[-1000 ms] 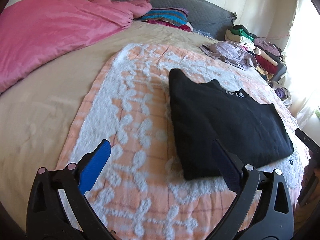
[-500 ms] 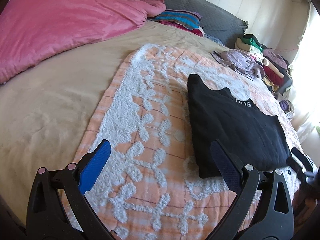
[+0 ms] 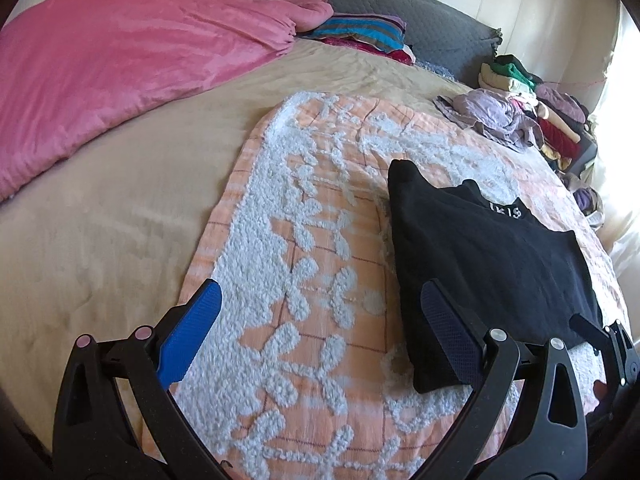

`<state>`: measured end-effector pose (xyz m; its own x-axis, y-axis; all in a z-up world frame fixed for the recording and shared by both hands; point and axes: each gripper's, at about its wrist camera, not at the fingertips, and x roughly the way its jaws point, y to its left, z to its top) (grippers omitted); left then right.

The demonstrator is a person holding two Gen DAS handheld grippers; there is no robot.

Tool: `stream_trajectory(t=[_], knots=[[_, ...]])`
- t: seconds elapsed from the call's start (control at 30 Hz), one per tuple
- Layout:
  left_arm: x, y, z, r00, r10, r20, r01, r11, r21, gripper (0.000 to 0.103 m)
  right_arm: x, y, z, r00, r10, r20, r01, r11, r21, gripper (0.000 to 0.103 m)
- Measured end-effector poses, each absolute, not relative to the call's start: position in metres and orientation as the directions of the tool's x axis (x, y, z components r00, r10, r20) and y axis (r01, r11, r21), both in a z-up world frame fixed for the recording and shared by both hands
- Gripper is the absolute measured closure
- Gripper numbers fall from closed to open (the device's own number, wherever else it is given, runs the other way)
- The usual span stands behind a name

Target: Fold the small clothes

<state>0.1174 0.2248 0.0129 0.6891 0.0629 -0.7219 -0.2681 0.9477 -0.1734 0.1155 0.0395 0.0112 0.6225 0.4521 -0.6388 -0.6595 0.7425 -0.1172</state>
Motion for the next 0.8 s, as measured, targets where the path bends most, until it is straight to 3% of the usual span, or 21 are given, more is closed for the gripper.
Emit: stream_trajectory(t=[0.37, 0.8], knots=[[0.143, 0.218, 0.014, 0.667, 0.085, -0.740, -0.254, 0.960, -0.119, 0.010, 0.114, 0.076, -0.014, 0.647, 0.370, -0.666, -0.695, 0.645, -0.316, 0.005], [0.189, 0.212, -0.003, 0.610, 0.084, -0.788, -0.248, 0.965, -0.089, 0.010, 0.145, 0.108, -0.036, 0.694, 0.296, -0.657, -0.667, 0.607, -0.432, 0.005]])
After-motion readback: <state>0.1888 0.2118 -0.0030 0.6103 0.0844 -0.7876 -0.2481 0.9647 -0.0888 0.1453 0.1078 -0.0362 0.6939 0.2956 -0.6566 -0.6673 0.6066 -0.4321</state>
